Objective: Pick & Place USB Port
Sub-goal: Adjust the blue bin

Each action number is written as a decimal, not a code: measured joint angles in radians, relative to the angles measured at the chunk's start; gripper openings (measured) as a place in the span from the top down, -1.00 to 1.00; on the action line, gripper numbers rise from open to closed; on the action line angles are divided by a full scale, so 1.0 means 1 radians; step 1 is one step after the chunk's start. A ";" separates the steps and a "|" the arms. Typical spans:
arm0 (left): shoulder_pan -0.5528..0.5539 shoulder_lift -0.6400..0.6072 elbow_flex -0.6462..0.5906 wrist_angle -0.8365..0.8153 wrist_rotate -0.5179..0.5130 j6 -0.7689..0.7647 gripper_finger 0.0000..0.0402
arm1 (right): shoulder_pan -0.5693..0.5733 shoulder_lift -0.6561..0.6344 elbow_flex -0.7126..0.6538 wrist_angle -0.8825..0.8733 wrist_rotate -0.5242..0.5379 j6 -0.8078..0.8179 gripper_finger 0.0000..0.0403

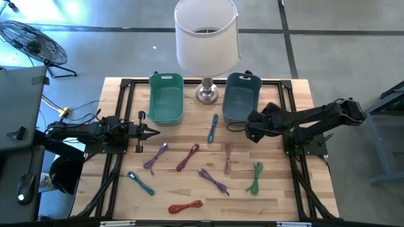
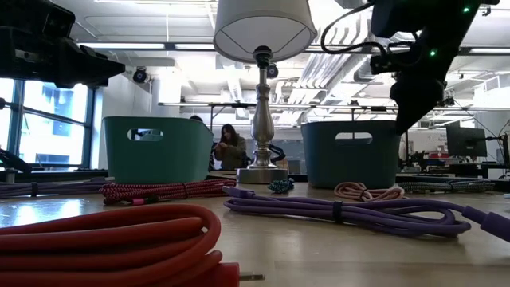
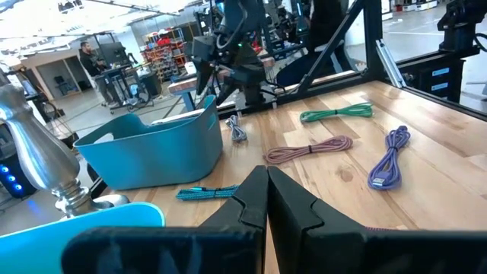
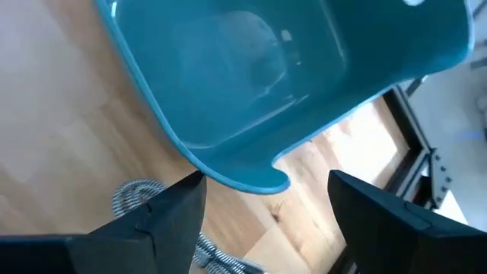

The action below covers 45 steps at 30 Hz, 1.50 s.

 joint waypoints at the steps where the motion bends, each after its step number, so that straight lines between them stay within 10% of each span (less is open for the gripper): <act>1: 0.000 0.000 0.000 0.000 0.000 0.000 0.97 | -0.009 0.000 0.000 -0.001 0.011 0.000 -0.33; 23: 0.000 0.000 0.000 0.000 0.000 0.009 0.97 | -0.052 -0.070 0.000 -0.224 0.083 0.180 -0.33; 45: 0.000 0.000 0.000 -0.005 0.039 0.000 0.97 | -0.226 -0.086 0.000 -0.029 0.060 0.058 -0.33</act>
